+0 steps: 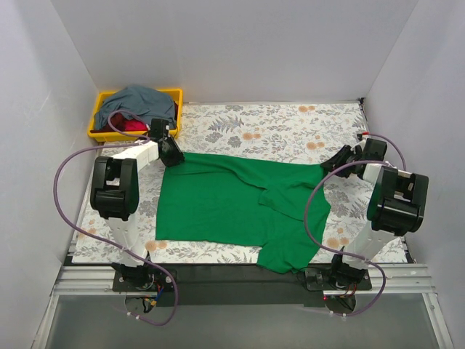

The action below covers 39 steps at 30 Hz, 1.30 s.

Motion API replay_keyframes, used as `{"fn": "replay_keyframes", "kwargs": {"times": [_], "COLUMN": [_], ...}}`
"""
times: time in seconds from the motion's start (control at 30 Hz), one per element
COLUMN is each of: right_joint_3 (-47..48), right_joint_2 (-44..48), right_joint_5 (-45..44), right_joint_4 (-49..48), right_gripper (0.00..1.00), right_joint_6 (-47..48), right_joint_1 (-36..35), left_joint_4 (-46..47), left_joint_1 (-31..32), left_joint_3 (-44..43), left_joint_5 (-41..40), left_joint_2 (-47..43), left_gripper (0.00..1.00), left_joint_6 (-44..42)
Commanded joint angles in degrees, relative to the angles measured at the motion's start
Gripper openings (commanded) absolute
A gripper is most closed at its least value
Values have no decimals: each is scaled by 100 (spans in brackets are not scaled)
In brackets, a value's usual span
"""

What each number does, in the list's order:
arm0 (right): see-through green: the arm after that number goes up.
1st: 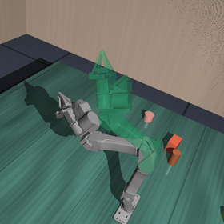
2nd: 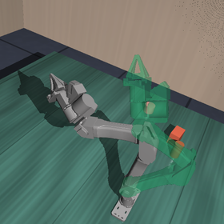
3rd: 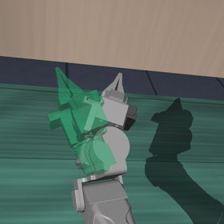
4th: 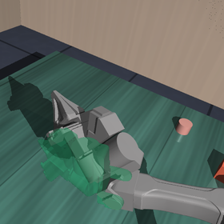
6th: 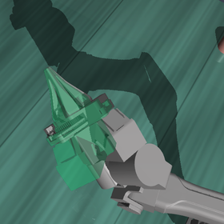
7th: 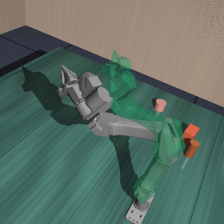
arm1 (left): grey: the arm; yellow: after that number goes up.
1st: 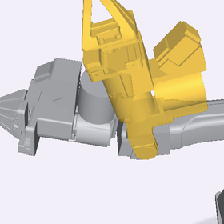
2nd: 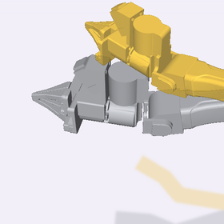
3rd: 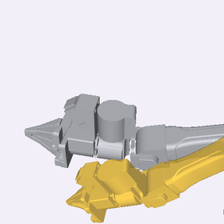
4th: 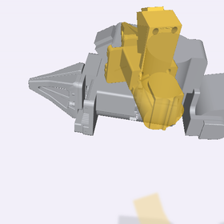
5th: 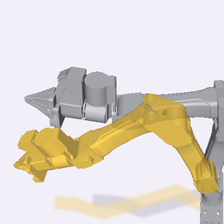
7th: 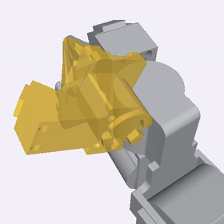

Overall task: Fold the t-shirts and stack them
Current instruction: Fold the tshirt

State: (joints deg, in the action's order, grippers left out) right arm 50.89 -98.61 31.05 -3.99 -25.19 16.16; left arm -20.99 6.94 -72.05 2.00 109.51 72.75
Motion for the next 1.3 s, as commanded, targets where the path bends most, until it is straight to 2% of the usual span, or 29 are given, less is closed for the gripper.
{"fn": "replay_keyframes", "kwargs": {"times": [0.0,0.07,0.1,0.2,0.3,0.47,0.67,0.73,0.77,0.83,0.9,0.97,1.03,1.27], "right_joint_3": [333,491,553,799,1150,1634,1819,1915,1933,1898,1775,1670,1538,634], "right_joint_2": [-220,-413,-466,-747,-1107,-1591,-1758,-1741,-1697,-1434,-1032,-740,-266,1035], "right_joint_5": [182,191,191,104,103,261,270,331,367,332,78,-342,-590,-1635], "right_joint_4": [-331,-331,-339,-339,-339,-322,-252,-147,-59,-23,91,257,390,812], "right_gripper": [27,19,12,4,3,4,10,16,18,27,37,41,45,47], "right_joint_6": [67,137,163,269,330,515,778,893,928,954,1042,1112,1183,1227], "right_joint_1": [45,80,89,124,133,133,124,133,124,80,10,-130,-315,-1307], "left_joint_4": [-19,-54,-89,-300,-546,-722,-626,-625,-625,-625,-625,-634,-739,-819], "left_joint_1": [-17,-35,-35,-52,-79,-123,-114,-114,-114,-114,-105,-105,-105,-105], "left_joint_3": [-239,-204,-195,-204,-204,-222,-266,-292,-292,-309,-292,-240,-160,762], "left_joint_5": [-130,-358,-410,-604,-972,-1351,-1483,-1448,-1422,-1378,-1334,-1272,-1298,-1412], "left_joint_2": [78,219,272,421,535,597,439,369,238,27,-368,-762,-1010,-1644], "left_gripper": [25,24,23,19,15,14,23,27,32,38,44,49,50,48], "left_joint_6": [-279,-332,-349,-420,-428,-481,-595,-622,-622,-596,-543,-455,-246,756]}}
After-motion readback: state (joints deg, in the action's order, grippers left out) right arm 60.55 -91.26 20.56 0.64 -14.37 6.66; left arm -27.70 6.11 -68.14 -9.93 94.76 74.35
